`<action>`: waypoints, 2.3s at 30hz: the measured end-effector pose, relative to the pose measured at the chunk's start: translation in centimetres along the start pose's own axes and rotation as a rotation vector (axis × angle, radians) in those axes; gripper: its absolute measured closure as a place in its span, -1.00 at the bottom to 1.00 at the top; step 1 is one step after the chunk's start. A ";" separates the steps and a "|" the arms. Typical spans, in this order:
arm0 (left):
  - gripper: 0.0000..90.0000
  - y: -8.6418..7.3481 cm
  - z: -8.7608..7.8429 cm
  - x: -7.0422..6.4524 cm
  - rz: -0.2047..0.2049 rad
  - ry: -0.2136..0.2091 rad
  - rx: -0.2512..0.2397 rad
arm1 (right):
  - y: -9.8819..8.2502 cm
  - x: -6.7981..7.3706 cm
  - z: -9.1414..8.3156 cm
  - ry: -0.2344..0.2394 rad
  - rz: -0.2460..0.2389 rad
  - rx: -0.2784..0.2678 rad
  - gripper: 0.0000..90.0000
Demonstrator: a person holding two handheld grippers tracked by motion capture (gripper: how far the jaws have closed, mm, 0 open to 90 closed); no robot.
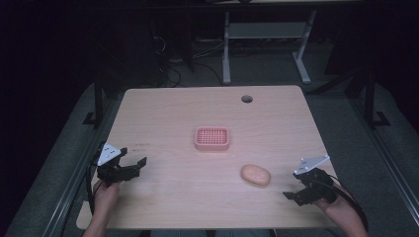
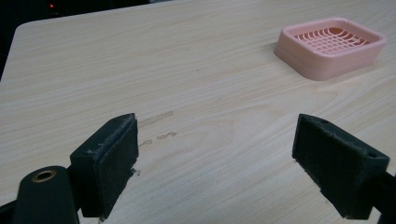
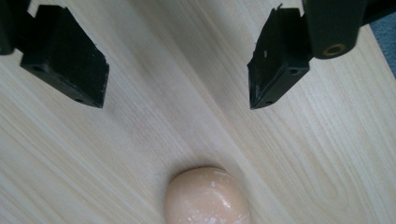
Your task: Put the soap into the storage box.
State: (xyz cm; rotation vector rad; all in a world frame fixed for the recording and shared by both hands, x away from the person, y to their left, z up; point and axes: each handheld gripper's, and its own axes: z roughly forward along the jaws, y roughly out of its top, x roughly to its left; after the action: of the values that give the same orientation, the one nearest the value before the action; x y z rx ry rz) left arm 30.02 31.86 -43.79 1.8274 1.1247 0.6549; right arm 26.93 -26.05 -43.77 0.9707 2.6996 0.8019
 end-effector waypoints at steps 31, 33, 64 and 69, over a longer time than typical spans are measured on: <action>-0.69 -0.1 0.4 -0.2 0.019 0.008 0.024 | 5.1 1.0 0.6 0.056 -0.113 0.063 -0.64; -0.69 -0.1 0.4 -0.2 0.019 0.007 0.029 | 5.4 1.0 0.7 0.056 -0.125 0.068 -0.64; -0.68 -0.1 0.6 -0.2 0.023 0.001 0.040 | 10.2 2.2 2.1 0.092 -0.246 0.117 -0.58; -0.69 -0.1 0.6 -0.2 0.024 0.000 0.042 | 11.0 2.4 2.8 0.105 -0.267 0.141 -0.56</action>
State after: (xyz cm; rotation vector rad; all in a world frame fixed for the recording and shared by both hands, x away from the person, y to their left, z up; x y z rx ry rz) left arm 30.41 31.47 -44.15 1.8784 1.1263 0.6498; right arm 31.95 -16.22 -40.10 0.5874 2.9247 0.6347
